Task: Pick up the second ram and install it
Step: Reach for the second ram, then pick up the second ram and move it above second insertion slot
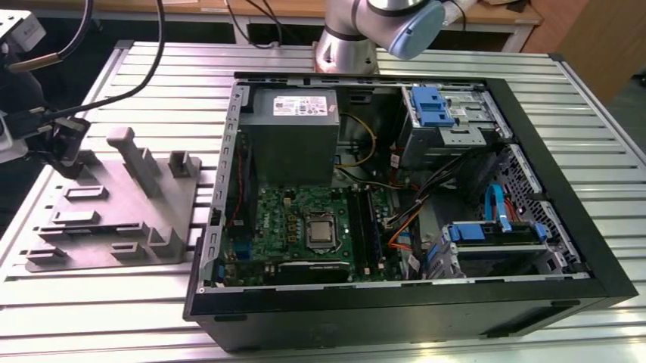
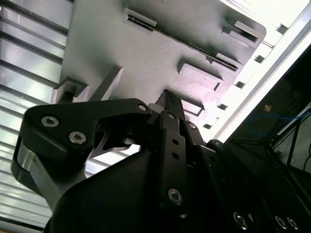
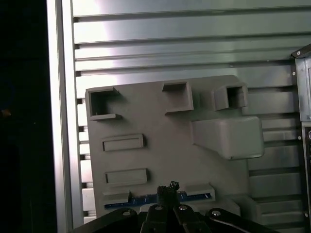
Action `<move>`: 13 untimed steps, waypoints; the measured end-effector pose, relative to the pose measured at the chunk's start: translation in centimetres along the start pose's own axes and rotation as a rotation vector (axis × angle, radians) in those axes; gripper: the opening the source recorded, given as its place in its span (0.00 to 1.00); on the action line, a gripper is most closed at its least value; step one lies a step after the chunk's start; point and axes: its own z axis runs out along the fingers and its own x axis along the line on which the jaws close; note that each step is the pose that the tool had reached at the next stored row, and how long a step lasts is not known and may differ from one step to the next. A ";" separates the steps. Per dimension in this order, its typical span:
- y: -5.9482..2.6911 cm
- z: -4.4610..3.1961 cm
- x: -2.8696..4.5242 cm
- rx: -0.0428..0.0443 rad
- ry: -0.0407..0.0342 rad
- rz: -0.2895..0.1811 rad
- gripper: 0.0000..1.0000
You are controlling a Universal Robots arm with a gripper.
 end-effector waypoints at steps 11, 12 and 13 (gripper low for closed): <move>-0.19 0.35 0.18 0.0002 0.0001 0.000 0.10; -0.19 0.35 0.19 0.0002 0.0000 0.000 0.10; -0.19 0.35 0.19 0.0002 0.0001 0.000 0.10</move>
